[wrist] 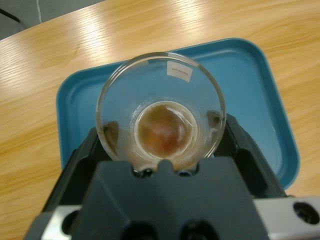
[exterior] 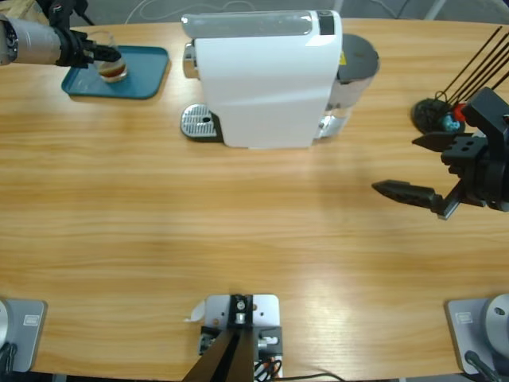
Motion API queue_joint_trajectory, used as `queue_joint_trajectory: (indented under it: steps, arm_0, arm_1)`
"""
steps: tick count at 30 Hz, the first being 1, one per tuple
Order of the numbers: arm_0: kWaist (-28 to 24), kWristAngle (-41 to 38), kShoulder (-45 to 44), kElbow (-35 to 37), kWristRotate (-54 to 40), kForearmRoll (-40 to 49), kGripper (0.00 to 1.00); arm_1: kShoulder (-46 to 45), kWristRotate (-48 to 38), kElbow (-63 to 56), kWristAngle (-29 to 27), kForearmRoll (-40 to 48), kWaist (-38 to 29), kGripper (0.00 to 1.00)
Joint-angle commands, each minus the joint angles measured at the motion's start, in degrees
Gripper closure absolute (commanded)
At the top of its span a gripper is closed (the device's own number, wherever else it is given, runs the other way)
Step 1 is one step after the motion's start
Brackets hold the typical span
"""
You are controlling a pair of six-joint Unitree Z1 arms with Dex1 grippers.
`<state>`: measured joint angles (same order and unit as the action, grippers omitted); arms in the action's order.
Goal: Pour coffee
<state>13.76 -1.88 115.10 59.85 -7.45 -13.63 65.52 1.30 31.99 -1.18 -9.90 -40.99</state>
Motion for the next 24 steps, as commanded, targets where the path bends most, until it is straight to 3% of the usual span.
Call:
queue_joint_trajectory:
  steps: [1, 8, 15, 21, 24]
  arm_0:
    - [0.8, 2.5, 2.8, -2.0, 0.5, -0.8, 0.004]
    - [0.5, 2.0, -1.9, -5.5, 1.8, -0.8, 0.000]
    - [1.7, 6.6, -18.7, -11.1, 0.4, -0.8, 0.000]
    - [7.8, 9.5, -36.1, -18.8, 1.1, 4.9, 0.000]
    - [13.4, 3.4, -43.8, -20.5, 1.6, 12.6, 0.000]
  arm_1:
    - [0.0, -0.2, -0.9, -0.2, 0.3, 0.6, 0.000]
    - [-0.3, -0.2, -0.9, -0.4, 0.2, 0.6, 0.000]
    - [-2.5, -0.2, -1.0, -0.6, -0.1, 0.6, 0.000]
    - [-3.2, -0.3, -1.1, -2.8, 0.3, 0.6, 0.000]
    - [-5.2, -0.6, -1.0, -3.6, -0.2, 0.6, 0.000]
